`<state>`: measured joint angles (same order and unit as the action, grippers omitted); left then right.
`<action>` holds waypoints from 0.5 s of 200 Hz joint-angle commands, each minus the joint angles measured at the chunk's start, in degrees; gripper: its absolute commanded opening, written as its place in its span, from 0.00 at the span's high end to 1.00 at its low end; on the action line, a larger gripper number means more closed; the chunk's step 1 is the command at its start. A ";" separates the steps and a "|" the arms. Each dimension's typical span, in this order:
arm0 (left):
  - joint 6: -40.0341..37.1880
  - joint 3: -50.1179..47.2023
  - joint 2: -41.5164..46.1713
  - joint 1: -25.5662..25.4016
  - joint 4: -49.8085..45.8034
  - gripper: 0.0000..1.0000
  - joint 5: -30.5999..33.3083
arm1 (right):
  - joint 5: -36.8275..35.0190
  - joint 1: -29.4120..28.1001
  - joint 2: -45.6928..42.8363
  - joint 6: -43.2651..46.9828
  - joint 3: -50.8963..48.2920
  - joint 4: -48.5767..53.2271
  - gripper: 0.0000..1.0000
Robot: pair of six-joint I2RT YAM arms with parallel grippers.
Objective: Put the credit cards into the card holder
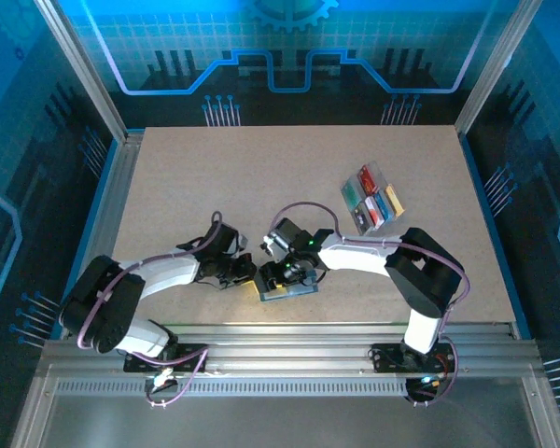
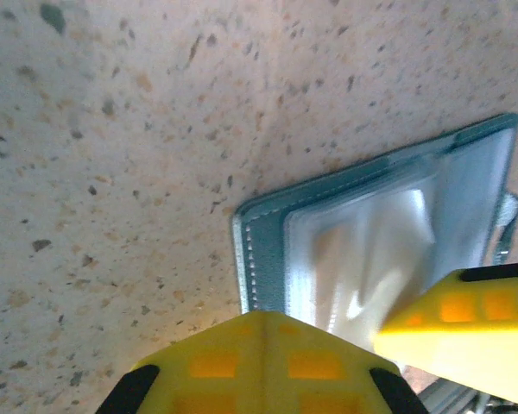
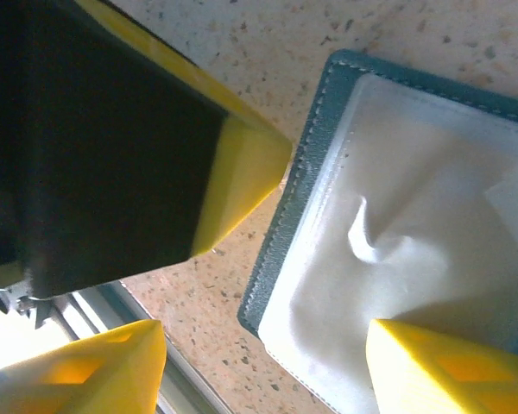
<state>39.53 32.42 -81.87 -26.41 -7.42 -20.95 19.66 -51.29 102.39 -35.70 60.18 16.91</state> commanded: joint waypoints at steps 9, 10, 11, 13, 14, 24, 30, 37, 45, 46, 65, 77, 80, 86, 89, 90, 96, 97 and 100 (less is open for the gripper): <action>1.60 0.28 4.08 1.47 -2.31 0.97 -3.44 | 5.58 1.53 0.64 -1.30 -2.47 -6.01 0.36; 1.60 0.32 4.21 1.51 -2.41 0.97 -3.46 | 5.66 1.62 0.63 -1.30 -2.50 -6.09 0.36; 1.60 0.34 4.28 1.52 -2.51 0.97 -3.47 | 5.70 1.63 0.58 -1.30 -2.56 -6.14 0.36; 1.65 0.42 4.55 1.54 -2.62 0.97 -3.57 | 5.77 1.63 0.54 -1.30 -2.64 -6.35 0.36; 1.67 0.48 4.67 1.54 -2.70 0.97 -3.61 | 5.80 1.67 0.49 -1.30 -2.67 -6.40 0.36; 1.82 0.84 5.87 1.55 -3.33 0.96 -3.66 | 5.92 1.87 0.02 -0.97 -2.88 -6.64 0.36; 1.87 1.08 6.45 1.54 -3.60 0.96 -3.75 | 5.70 1.94 -0.33 -0.65 -2.88 -6.39 0.36; 1.87 1.46 6.88 1.54 -3.80 0.96 -3.80 | 5.50 2.18 -0.64 -0.36 -2.79 -6.04 0.36; 1.74 2.03 6.84 1.54 -3.97 0.95 -4.00 | 5.48 2.41 -0.86 -0.17 -2.71 -5.79 0.36; 1.72 2.07 6.78 1.54 -4.03 0.95 -4.01 | 5.48 2.41 -0.91 -0.12 -2.70 -5.77 0.36; 1.43 3.49 5.10 1.48 -3.74 0.97 -5.14 | 5.63 2.93 -1.26 0.44 -2.62 -5.44 0.36; 1.70 4.32 3.75 1.16 -2.68 0.99 -6.22 | 5.87 2.97 -1.18 0.79 -2.46 -5.23 0.36; 1.81 4.46 3.58 1.01 -2.49 0.99 -6.33 | 5.91 2.96 -1.10 0.85 -2.45 -5.24 0.36; 1.78 4.93 2.86 0.62 -2.26 0.99 -6.41 | 6.00 3.05 -0.97 0.90 -2.28 -5.09 0.36; 1.78 5.19 2.54 0.45 -2.23 0.99 -6.34 | 6.08 3.10 -0.93 1.00 -2.26 -5.05 0.36; 1.78 5.28 2.48 0.38 -2.24 0.99 -6.32 | 6.09 3.11 -0.90 0.99 -2.26 -5.09 0.36; 1.69 5.67 1.80 0.02 -2.21 0.99 -6.37 | 6.14 3.05 -0.83 0.99 -2.18 -5.13 0.37; 1.69 5.74 1.67 -0.01 -2.18 1.00 -6.34 | 6.11 3.04 -0.81 0.99 -2.18 -5.13 0.37; 1.69 5.87 1.39 -0.16 -2.10 0.99 -6.36 | 6.16 3.09 -0.73 0.99 -2.18 -5.13 0.37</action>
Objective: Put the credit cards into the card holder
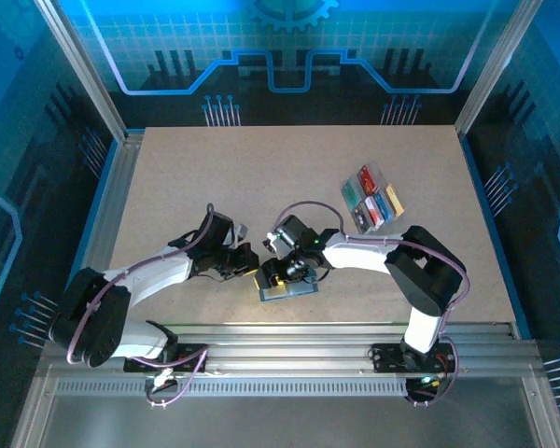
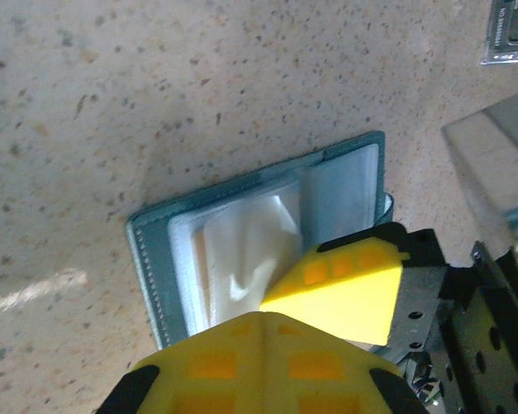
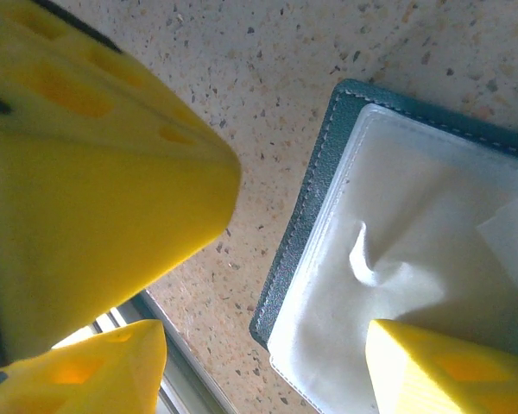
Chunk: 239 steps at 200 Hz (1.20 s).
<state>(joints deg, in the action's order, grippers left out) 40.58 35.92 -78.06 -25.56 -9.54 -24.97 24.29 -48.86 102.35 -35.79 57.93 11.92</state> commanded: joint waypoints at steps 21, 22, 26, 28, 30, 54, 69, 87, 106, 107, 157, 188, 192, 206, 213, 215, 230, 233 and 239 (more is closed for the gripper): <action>1.08 2.81 -4.42 -2.06 1.30 1.00 -2.51 | 1.72 0.73 -0.46 1.10 0.16 -0.28 0.37; 1.13 2.82 -4.49 -2.14 1.33 1.00 -2.48 | 1.72 0.76 -0.47 1.13 0.16 -0.26 0.37; 1.09 2.99 -4.87 -2.33 1.44 1.00 -2.49 | 1.76 0.73 -0.47 1.08 0.16 -0.32 0.37; 1.13 3.05 -5.07 -2.42 1.52 1.00 -2.53 | 1.84 0.73 -0.46 1.07 0.10 -0.32 0.37; 1.03 3.09 -5.26 -2.50 1.54 1.00 -2.49 | 1.88 0.77 -0.43 1.10 0.15 -0.37 0.37; 1.04 2.48 -7.40 -2.78 2.07 1.00 -2.30 | 2.02 0.99 -0.65 1.25 0.33 -0.31 0.37; 0.74 1.34 -8.10 -2.81 2.14 1.00 -1.16 | 1.99 1.09 -0.90 1.48 0.53 0.22 0.37; 0.04 0.15 -9.09 -2.67 2.10 1.00 0.74 | 1.22 1.21 -1.42 2.32 1.62 1.95 0.37; -0.57 -0.37 -10.24 -2.57 2.51 1.00 1.36 | 0.47 1.25 -2.16 3.44 3.02 4.48 0.37; -0.62 -0.39 -10.30 -2.57 2.46 1.00 1.48 | 0.39 1.24 -2.20 3.49 3.09 4.63 0.37; -2.76 -1.37 -12.82 -1.97 3.03 1.00 2.95 | -9.04 3.37 -8.53 8.17 8.48 16.62 0.36; -3.89 -1.78 -12.04 -1.86 2.26 1.00 3.85 | -25.85 11.84 -15.48 7.87 10.82 25.95 0.37; -4.01 -1.77 -11.95 -1.78 2.15 1.00 3.88 | -27.64 13.73 -16.08 7.77 11.15 26.96 0.37; -4.53 -1.56 -11.94 -1.67 1.82 1.00 3.88 | -35.24 20.04 -18.20 7.64 12.64 31.27 0.38; -4.72 -1.47 -12.02 -1.68 1.72 1.00 3.80 | -39.96 22.67 -19.14 7.84 13.39 32.71 0.38; -4.76 -1.43 -12.02 -1.66 1.72 1.00 3.79 | -41.56 23.84 -19.60 7.84 13.74 33.40 0.38; -4.86 -1.38 -12.20 -1.65 1.86 1.00 3.55 | -49.15 28.85 -20.36 8.73 15.34 35.48 0.37; -4.89 -1.38 -12.28 -1.68 1.95 1.00 3.53 | -50.78 29.77 -20.27 8.80 15.71 35.94 0.37; -4.85 -1.38 -12.42 -1.62 2.12 1.00 3.33 | -52.88 31.39 -19.83 8.96 16.25 36.52 0.36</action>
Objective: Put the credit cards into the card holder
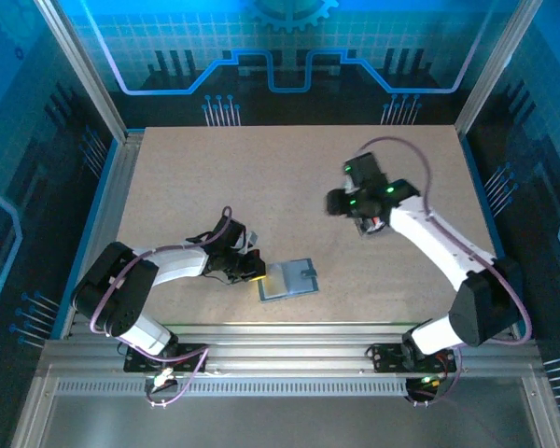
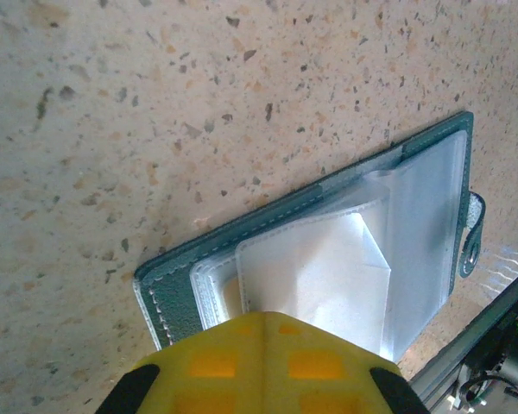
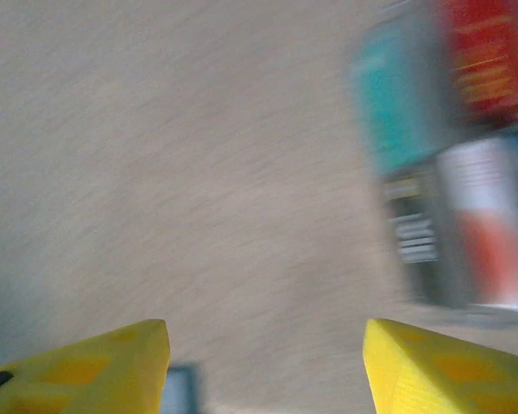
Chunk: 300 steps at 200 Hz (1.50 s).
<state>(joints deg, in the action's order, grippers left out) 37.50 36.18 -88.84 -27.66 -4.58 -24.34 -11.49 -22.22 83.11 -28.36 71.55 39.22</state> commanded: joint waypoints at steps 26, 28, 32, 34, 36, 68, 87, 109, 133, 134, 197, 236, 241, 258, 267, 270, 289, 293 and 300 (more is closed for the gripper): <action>-1.54 -1.64 -2.03 0.43 -2.30 1.00 2.29 | -19.73 10.41 2.54 2.53 3.38 9.13 0.33; -1.48 -1.64 -2.04 0.48 -2.28 1.00 2.28 | -19.96 10.65 2.81 2.63 3.41 9.06 0.33; -1.52 -1.64 -2.04 0.46 -2.27 1.00 2.19 | -20.55 11.13 3.27 2.68 3.47 9.03 0.33; -1.45 -1.64 -2.04 0.47 -2.28 1.00 2.19 | -20.87 11.32 3.52 2.74 3.54 8.99 0.33; -1.46 -1.64 -2.04 0.43 -2.23 1.00 2.19 | -21.17 11.45 3.72 2.79 3.58 8.95 0.33; -1.38 -1.64 -1.95 0.44 -2.29 1.00 2.02 | -20.60 14.05 7.50 4.65 4.77 7.31 0.33; -1.37 -1.64 -1.95 0.47 -2.26 1.00 2.10 | -20.13 14.82 9.61 5.59 6.15 6.67 0.33; -1.20 -1.64 -1.99 0.44 -2.12 1.00 2.10 | -18.18 15.61 12.35 6.22 8.08 6.56 0.33; -1.04 -1.64 -1.95 0.49 -2.12 1.00 2.19 | -17.71 15.60 14.71 6.59 9.44 6.41 0.34; -1.07 -1.64 -1.95 0.45 -2.11 1.00 2.19 | -17.70 15.61 14.80 6.58 9.46 6.40 0.34; -1.20 -1.82 -1.61 0.50 -2.55 1.00 2.37 | -19.38 15.57 18.43 7.18 10.72 6.53 0.35; -1.08 -1.82 -1.35 0.51 -2.68 1.00 2.45 | -22.05 15.62 19.22 7.15 11.23 7.10 0.37; -1.06 -1.82 -1.34 0.50 -2.70 1.00 2.45 | -22.28 15.63 18.93 7.14 11.20 7.01 0.38; -0.97 -1.91 -1.25 0.50 -2.63 1.00 2.45 | -23.33 15.63 18.23 7.10 11.10 6.92 0.40; -0.97 -1.99 -1.18 0.50 -2.64 1.00 2.45 | -23.90 15.60 17.98 7.18 11.39 7.09 0.42; -0.89 -1.99 -1.17 0.50 -2.67 1.00 2.45 | -24.13 15.58 17.92 7.19 11.52 7.22 0.42; -0.80 -1.99 -1.17 0.50 -2.55 1.00 2.45 | -24.31 15.57 17.82 7.23 12.12 7.80 0.45; -0.79 -1.99 -1.16 0.50 -2.56 1.00 2.45 | -24.29 15.61 17.72 7.33 12.05 7.80 0.45; -0.78 -1.99 -1.16 0.52 -2.50 1.00 2.37 | -24.29 15.62 17.59 7.27 12.12 7.79 0.46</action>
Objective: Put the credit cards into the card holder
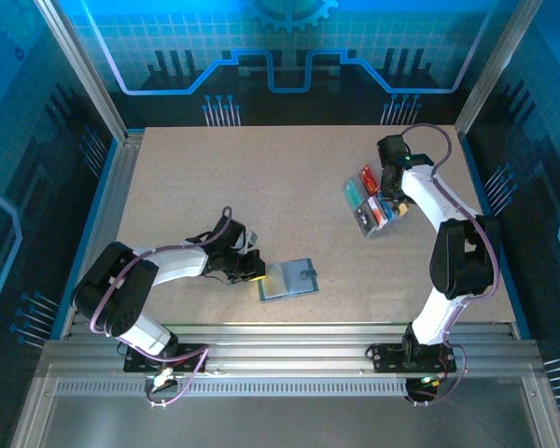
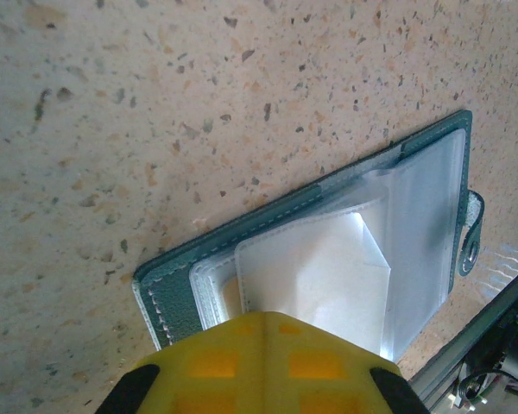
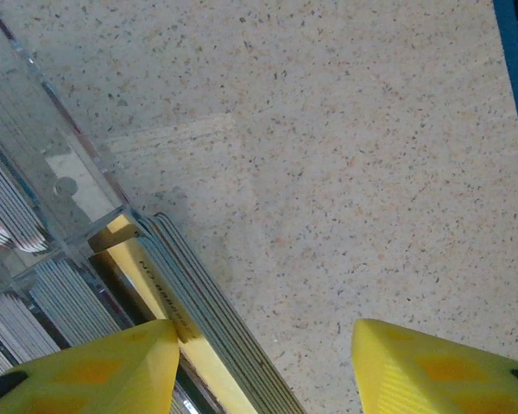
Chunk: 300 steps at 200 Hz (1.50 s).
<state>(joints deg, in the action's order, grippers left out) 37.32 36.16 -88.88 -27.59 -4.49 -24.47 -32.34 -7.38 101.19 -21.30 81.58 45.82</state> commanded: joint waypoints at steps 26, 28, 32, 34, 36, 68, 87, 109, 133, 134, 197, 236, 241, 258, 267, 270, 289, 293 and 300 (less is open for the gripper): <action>-0.50 -1.95 -1.08 0.44 -2.61 1.00 2.50 | -3.57 0.78 -0.68 0.38 2.53 1.55 0.51; -0.49 -1.97 -1.05 0.48 -2.60 1.00 2.52 | -3.53 0.78 -0.65 0.38 2.46 1.51 0.51; -0.45 -2.05 -1.04 0.45 -2.61 1.00 2.50 | -3.46 0.78 -0.77 0.52 2.38 1.42 0.52; -0.48 -2.04 -1.03 0.44 -2.62 1.00 2.50 | -3.37 0.78 -0.80 0.55 2.36 1.39 0.53; -0.56 -2.05 -1.03 0.44 -2.63 1.00 2.50 | -3.27 0.78 -0.81 0.53 2.40 1.38 0.53; -0.52 -2.05 -1.03 0.54 -2.57 1.00 2.41 | -2.58 0.78 -0.71 0.91 2.88 1.58 0.60; -0.51 -1.97 -1.13 0.52 -2.61 1.00 2.41 | -2.05 0.78 -0.92 1.17 2.97 1.40 0.63; -0.58 -1.75 -1.34 0.52 -2.51 1.00 2.32 | -1.72 0.78 -0.95 1.43 3.32 1.61 0.67; -0.55 -1.71 -1.52 0.52 -2.46 1.00 2.23 | -1.61 0.76 -0.92 1.69 3.63 1.85 0.71; -0.57 -1.71 -1.49 0.52 -2.50 1.00 2.23 | -1.60 0.77 -0.91 1.70 3.65 1.87 0.71; -0.49 -1.71 -1.67 0.61 -2.34 1.00 2.14 | -1.50 0.48 -1.23 2.14 4.46 2.43 0.77; -0.45 -1.62 -1.76 0.66 -2.28 1.00 2.01 | -2.10 0.18 -0.77 2.14 4.90 3.13 0.76; -0.50 -1.62 -1.82 0.61 -2.30 1.00 2.01 | -2.24 0.17 -0.78 2.22 4.97 3.13 0.76; -0.49 -1.57 -1.90 0.62 -2.31 1.00 1.97 | -2.59 0.05 -0.66 2.24 5.15 3.30 0.75; -0.49 -1.53 -1.90 0.61 -2.29 1.00 1.94 | -2.73 0.03 -0.61 2.31 5.17 3.31 0.75; -0.49 -1.53 -1.91 0.68 -2.28 1.00 1.92 | -2.73 0.07 -0.64 2.31 5.29 3.31 0.74; -0.49 -1.45 -2.02 0.63 -2.34 1.00 1.97 | -2.64 -0.01 -0.47 2.40 5.35 3.31 0.74; -0.49 -1.45 -2.01 0.61 -2.28 1.00 1.90 | -2.64 -0.01 -0.45 2.40 5.36 3.31 0.74; -0.49 -1.45 -2.04 0.66 -2.30 1.00 1.88 | -2.64 -0.05 -0.42 2.40 5.43 3.31 0.75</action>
<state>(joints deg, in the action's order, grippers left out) 37.34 36.14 -88.90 -27.53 -4.38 -24.51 -33.30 -7.42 101.16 -19.40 85.14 47.62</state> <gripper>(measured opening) 0.053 0.256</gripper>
